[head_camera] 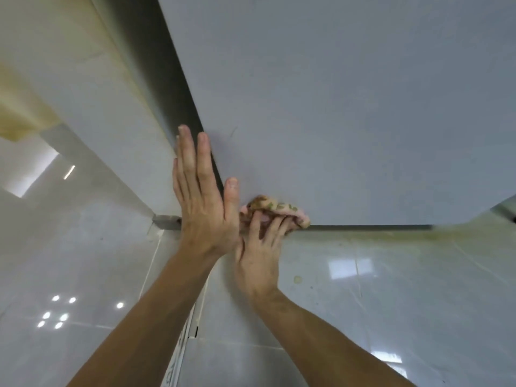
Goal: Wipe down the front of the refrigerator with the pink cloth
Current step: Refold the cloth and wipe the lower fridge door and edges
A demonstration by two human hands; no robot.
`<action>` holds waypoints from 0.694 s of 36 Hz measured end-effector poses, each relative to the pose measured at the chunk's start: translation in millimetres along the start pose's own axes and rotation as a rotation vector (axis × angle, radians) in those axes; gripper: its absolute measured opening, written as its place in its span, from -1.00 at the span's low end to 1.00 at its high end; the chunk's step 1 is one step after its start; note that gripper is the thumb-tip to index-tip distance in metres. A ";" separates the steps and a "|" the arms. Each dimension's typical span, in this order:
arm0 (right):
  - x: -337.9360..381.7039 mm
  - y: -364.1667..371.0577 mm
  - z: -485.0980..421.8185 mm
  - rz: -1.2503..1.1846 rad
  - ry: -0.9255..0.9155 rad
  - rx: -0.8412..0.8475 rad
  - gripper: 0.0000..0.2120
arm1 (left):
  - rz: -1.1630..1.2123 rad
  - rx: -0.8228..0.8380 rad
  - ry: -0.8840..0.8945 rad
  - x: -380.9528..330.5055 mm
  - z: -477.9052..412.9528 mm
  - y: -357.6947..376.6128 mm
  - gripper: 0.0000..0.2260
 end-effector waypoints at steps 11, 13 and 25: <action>-96.3 -76.8 -21.6 0.355 -0.459 -0.076 -0.33 | 0.035 0.039 -0.020 -8.2 4.5 14.8 -0.43; -98.1 -84.3 -22.2 0.340 -0.391 -0.128 -0.38 | 0.034 0.037 -0.012 -7.8 4.7 13.5 -0.43; -44.8 -13.5 -15.1 0.195 -0.351 -0.103 -0.24 | 0.060 -0.052 -0.042 12.3 -2.6 -7.5 -0.44</action>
Point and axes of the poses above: each hand's wrist, its own z-axis away from the middle knuckle, its own y-axis out of the palm, x = y × z, the point moved 6 cm from there along -z, towards the middle knuckle, and after that the axes turned 1 degree about -x, right-handed, at the moved point
